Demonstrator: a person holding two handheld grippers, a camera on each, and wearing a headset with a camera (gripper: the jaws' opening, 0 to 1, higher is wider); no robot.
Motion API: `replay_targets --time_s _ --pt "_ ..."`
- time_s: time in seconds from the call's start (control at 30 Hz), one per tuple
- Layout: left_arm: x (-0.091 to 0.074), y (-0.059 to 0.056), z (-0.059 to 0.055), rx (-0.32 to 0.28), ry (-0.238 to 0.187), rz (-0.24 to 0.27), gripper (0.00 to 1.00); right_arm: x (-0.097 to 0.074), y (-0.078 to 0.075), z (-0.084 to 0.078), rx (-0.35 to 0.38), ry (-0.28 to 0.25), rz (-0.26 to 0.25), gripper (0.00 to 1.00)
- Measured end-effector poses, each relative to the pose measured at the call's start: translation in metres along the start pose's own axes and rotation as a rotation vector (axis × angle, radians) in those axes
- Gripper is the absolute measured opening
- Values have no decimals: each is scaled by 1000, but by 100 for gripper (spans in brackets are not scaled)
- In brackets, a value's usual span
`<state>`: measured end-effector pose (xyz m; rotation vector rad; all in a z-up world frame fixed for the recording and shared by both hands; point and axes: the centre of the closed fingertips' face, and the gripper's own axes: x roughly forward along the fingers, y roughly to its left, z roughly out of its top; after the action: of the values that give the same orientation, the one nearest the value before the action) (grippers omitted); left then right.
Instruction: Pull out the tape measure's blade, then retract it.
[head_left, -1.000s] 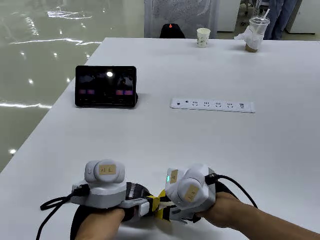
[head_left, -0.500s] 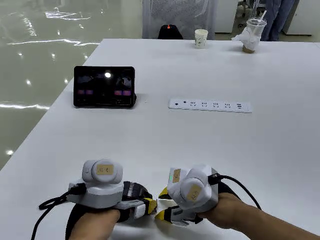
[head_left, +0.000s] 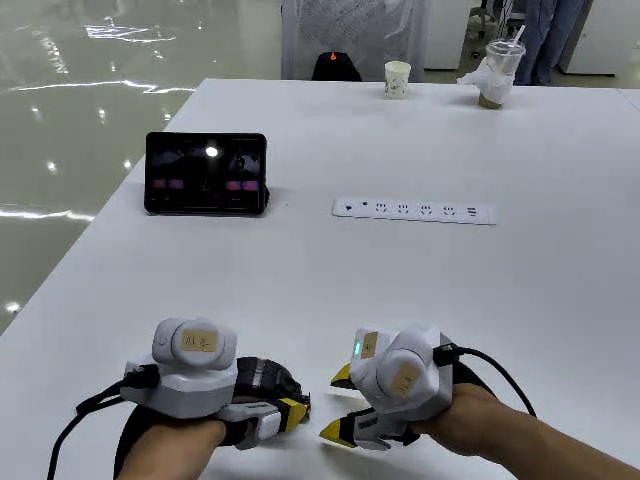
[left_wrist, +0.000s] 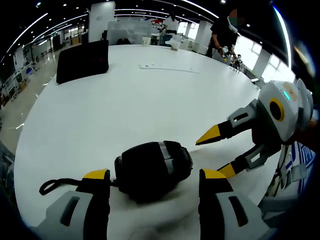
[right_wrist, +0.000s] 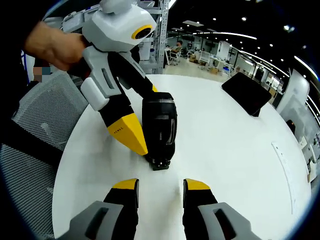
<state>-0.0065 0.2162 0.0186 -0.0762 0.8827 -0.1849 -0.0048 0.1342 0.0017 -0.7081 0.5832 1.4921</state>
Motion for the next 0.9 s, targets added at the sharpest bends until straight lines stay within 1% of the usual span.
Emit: replay_targets --time_s 0.33,0.5,0.7,0.9 --pt "-13 0 2 46 -35 -21 72 -21 -3 -6 40 -14 -46 38" --pt "-18 0 -2 78 -46 -28 74 -33 -3 -13 63 -19 -75 41" --pt "-23 3 -8 93 -49 -37 74 -47 -4 -22 79 -16 -104 44" --pt "-30 4 -11 112 -67 -56 76 -63 -3 -32 111 -21 -132 48"
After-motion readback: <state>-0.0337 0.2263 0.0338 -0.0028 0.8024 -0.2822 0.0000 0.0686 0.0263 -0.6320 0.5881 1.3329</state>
